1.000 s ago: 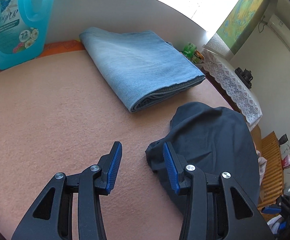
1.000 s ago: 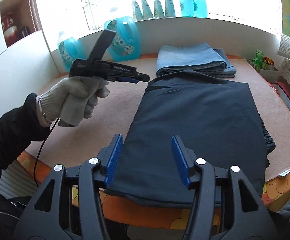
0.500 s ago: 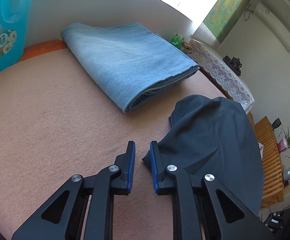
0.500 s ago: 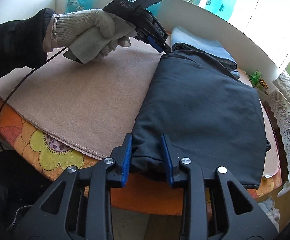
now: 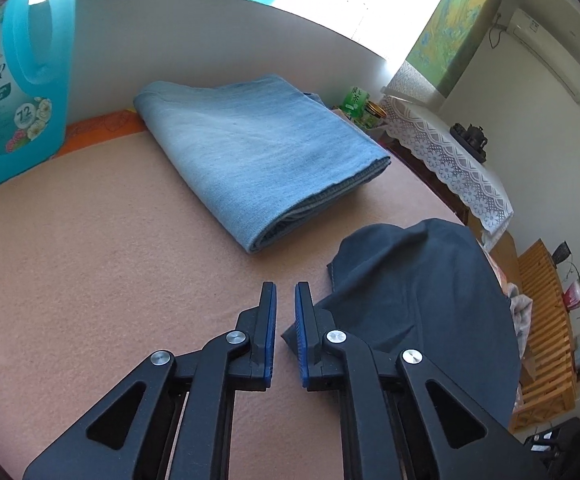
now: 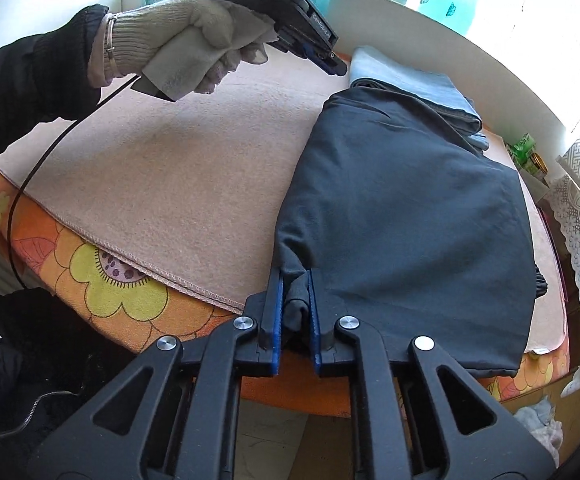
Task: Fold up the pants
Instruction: 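Open both grippers and release the folded pants on the towel, then grasp the elastic waistband end with the right gripper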
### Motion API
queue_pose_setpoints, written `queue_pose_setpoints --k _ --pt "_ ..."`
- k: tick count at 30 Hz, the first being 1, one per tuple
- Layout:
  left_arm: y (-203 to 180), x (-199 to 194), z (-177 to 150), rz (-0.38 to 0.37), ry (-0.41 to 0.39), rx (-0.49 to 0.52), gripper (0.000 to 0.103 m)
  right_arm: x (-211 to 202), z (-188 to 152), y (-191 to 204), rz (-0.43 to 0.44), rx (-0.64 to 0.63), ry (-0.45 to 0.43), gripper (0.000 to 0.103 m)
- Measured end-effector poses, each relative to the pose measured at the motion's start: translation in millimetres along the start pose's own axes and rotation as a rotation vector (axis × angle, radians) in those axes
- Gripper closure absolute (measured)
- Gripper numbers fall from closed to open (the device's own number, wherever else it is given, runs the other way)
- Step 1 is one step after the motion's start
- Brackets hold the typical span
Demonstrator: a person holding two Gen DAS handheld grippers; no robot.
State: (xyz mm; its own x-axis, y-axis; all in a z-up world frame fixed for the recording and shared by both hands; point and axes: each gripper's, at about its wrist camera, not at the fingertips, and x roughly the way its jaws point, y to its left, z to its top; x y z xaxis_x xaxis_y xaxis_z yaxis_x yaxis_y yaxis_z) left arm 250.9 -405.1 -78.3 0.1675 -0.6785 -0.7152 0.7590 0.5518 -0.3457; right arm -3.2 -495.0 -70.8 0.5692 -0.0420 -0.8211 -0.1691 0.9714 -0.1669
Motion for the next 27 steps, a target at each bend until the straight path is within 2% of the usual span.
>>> queue_pose_setpoints --k 1,2,3,5,7,8,11,12,13,14,15,17,20,21,25,27 --pt "-7 -1 -4 0.003 0.010 0.018 0.095 -1 0 -2 0.019 -0.005 -0.003 0.088" --pt "-13 -3 -8 0.006 0.017 0.032 0.092 -3 -1 -4 0.044 -0.007 -0.007 0.084" --pt "-18 -6 -13 0.006 0.019 0.036 0.088 -8 -1 -10 0.074 0.009 -0.018 0.083" --pt "-27 -11 -22 -0.007 0.024 0.026 0.072 -20 -2 -26 0.149 0.069 -0.052 0.082" --pt "-32 -17 -32 -0.013 0.027 -0.014 0.060 -32 -2 -49 0.181 0.142 -0.090 0.080" --pt "-34 -19 -37 -0.021 0.030 -0.028 0.059 -37 -2 -61 0.174 0.169 -0.104 0.077" --pt "-44 -22 -51 -0.019 0.050 -0.054 0.059 -42 1 -95 0.047 0.219 -0.128 0.075" --pt "-47 -23 -56 -0.030 0.051 -0.062 0.059 -42 0 -111 0.046 0.255 -0.138 0.072" --pt "-49 -25 -60 -0.041 0.050 -0.072 0.058 -41 -2 -130 0.067 0.305 -0.143 0.063" --pt "-53 -26 -65 -0.046 0.052 -0.080 0.053 -40 -4 -150 0.094 0.365 -0.152 0.058" --pt "-56 -27 -69 -0.044 0.051 -0.082 0.052 -38 -8 -171 0.112 0.428 -0.159 0.058" --pt "-66 -27 -77 -0.051 0.060 -0.078 0.052 -30 -9 -211 0.092 0.530 -0.163 0.058" --pt "-87 -25 -94 -0.063 0.092 -0.038 0.052 -12 -5 -254 0.049 0.583 -0.127 0.058" --pt "-95 -23 -99 -0.066 0.108 -0.017 0.052 -3 -2 -265 0.063 0.598 -0.111 0.058" --pt "-115 -21 -112 -0.067 0.113 0.018 0.052 29 13 -289 0.144 0.625 -0.067 0.058" --pt "-117 -19 -115 -0.066 0.110 0.014 0.051 41 21 -290 0.115 0.612 -0.034 0.058"
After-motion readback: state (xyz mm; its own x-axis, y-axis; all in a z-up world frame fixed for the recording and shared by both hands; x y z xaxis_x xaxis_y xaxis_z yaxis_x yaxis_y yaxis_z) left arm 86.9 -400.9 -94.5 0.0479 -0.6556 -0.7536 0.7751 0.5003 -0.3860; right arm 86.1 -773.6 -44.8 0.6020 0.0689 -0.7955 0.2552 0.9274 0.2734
